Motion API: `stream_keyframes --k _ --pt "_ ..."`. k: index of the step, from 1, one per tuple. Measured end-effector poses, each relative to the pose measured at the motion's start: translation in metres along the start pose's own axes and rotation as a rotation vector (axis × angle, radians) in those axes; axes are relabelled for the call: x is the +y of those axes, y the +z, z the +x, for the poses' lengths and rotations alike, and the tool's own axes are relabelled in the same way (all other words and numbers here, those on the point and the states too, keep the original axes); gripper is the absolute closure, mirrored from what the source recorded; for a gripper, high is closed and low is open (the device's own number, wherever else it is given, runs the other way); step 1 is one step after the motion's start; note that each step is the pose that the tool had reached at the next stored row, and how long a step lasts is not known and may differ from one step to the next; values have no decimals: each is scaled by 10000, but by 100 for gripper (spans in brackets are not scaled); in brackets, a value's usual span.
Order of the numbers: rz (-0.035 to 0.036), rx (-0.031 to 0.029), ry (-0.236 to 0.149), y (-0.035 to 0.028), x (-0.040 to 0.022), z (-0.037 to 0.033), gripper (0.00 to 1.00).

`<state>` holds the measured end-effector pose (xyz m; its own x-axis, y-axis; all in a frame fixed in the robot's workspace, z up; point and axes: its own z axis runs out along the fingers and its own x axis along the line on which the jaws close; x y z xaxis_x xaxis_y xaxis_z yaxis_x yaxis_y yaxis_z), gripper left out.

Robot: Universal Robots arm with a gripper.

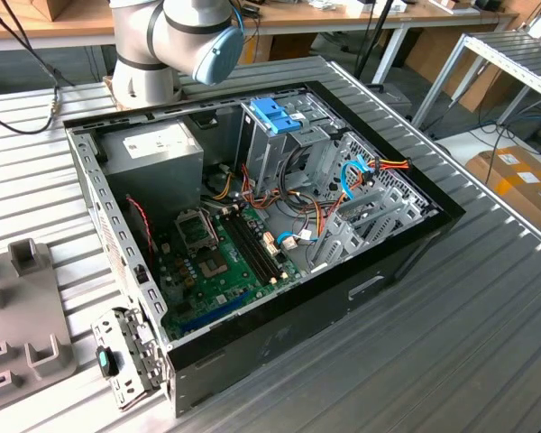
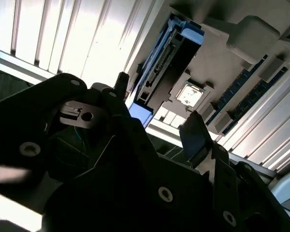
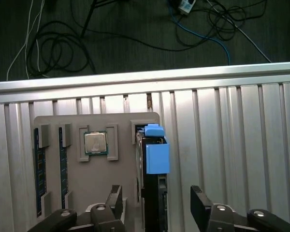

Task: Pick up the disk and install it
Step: 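Pick up the disk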

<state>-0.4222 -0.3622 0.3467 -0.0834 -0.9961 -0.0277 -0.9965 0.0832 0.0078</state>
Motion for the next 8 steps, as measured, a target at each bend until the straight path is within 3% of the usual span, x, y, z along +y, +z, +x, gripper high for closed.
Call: stream_keyframes --k 1,3,4,7,8 --pt "0 0 0 0 0 0 29" --pt "0 0 0 0 0 0 29" --pt "0 0 0 0 0 0 22" --pt "4 -3 0 22 0 0 22" --pt "1 -1 0 65 -1 2 22"
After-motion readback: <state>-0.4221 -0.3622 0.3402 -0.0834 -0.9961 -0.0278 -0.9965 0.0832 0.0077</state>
